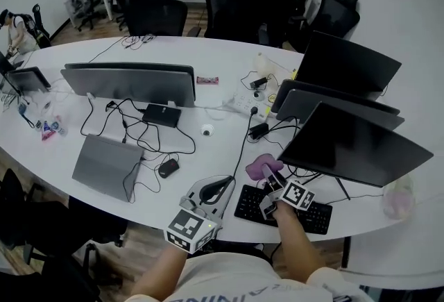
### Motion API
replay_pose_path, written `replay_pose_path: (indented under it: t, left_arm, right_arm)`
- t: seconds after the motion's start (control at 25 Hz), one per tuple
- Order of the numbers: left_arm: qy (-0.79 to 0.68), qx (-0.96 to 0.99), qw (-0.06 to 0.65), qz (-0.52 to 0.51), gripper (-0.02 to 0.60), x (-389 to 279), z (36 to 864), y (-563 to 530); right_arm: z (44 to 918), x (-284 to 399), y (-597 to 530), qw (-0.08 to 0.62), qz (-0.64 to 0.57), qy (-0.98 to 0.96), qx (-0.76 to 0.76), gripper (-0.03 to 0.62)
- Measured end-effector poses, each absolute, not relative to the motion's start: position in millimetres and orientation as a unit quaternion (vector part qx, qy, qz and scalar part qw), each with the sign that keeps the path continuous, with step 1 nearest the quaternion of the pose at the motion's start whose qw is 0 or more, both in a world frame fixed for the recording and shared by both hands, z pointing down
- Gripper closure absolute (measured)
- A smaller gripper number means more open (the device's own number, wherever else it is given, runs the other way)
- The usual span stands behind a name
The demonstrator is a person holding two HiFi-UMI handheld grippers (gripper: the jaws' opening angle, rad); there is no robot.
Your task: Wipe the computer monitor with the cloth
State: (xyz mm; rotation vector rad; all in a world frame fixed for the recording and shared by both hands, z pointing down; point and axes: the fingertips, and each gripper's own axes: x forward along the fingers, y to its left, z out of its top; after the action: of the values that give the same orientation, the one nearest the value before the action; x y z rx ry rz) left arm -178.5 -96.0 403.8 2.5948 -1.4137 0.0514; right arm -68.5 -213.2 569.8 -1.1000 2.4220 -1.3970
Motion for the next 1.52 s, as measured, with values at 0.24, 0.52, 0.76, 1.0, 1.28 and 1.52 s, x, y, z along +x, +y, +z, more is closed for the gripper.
replay_pose_path:
  t: [0.24, 0.52, 0.76, 1.0, 1.28, 1.52]
  left_arm:
    - [-0.471, 0.878, 0.077, -0.007, 0.577, -163, 377, -110]
    - [-0.448, 0.891, 0.069, -0.027, 0.577, -125, 354, -126]
    - [-0.416, 0.907, 0.054, -0.038, 0.577, -86, 339, -133]
    - [-0.390, 0.918, 0.049, -0.040, 0.577, -58, 331, -138]
    - [-0.385, 0.921, 0.047, -0.035, 0.577, -47, 332, -140]
    - [-0.383, 0.922, 0.050, -0.040, 0.577, -46, 331, -138]
  right_arm:
    - [490, -46, -199, 0.034, -0.325, 0.868, -0.375, 0.539]
    - [410, 9, -176, 0.011, -0.166, 0.893, -0.418, 0.539]
    - [364, 58, -154, 0.001, -0.057, 0.883, -0.467, 0.539]
    - [341, 81, -143, -0.005, -0.016, 0.874, -0.486, 0.540]
    - [336, 91, -143, 0.002, -0.008, 0.873, -0.489, 0.540]
    - [328, 90, -140, 0.015, -0.002, 0.875, -0.483, 0.540]
